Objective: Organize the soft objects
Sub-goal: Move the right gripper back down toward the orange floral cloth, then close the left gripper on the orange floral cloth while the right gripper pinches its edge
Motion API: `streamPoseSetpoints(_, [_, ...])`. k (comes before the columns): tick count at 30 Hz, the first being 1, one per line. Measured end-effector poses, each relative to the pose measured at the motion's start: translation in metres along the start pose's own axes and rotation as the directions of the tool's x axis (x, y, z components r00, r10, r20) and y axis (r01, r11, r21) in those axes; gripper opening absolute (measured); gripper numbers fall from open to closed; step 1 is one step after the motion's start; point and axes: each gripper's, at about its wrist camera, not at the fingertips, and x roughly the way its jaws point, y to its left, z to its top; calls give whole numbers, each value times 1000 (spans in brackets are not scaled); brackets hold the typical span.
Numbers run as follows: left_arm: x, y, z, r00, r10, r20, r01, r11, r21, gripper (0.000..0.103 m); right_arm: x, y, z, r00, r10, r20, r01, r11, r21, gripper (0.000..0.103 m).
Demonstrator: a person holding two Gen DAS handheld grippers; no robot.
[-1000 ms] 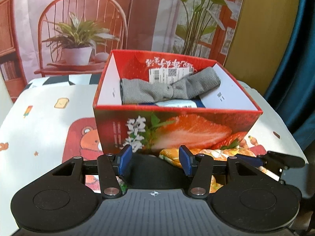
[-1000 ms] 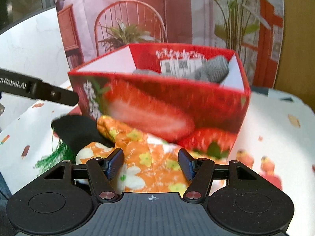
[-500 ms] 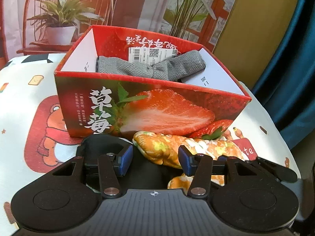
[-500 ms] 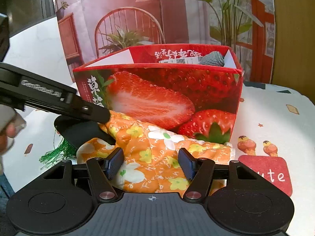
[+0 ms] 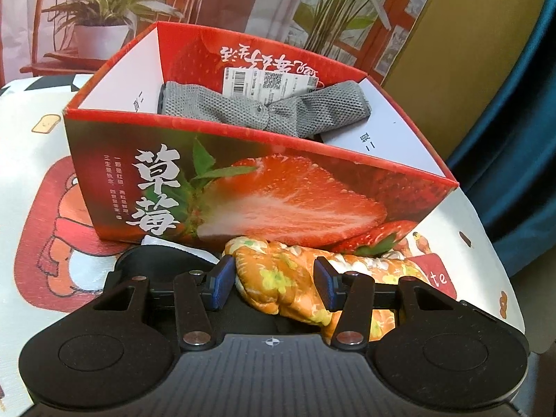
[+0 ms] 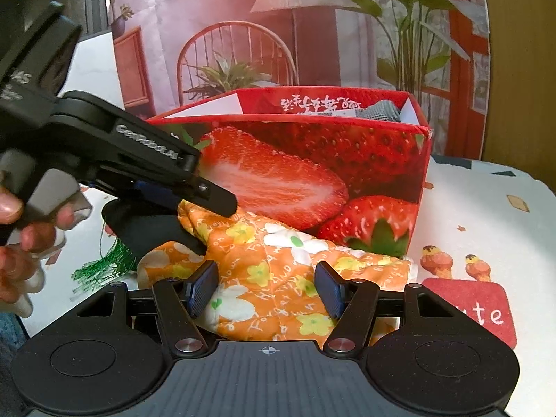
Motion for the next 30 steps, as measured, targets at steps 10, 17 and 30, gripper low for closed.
streamPoseSetpoints(10, [5, 5, 1, 1000, 3, 2, -3, 1000, -4, 22, -1, 1, -1, 1000, -2, 6, 3, 1000, -10, 59])
streamPoseSetpoints(17, [-22, -11, 0, 997, -4, 78, -3, 996, 92, 17, -5, 2, 5, 1000, 11, 10, -11, 1000, -12, 58])
streamPoseSetpoints(30, [-63, 17, -32, 989, -10, 146, 14, 1000, -27, 17, -10, 18, 13, 997, 71, 8, -70, 996, -62, 58])
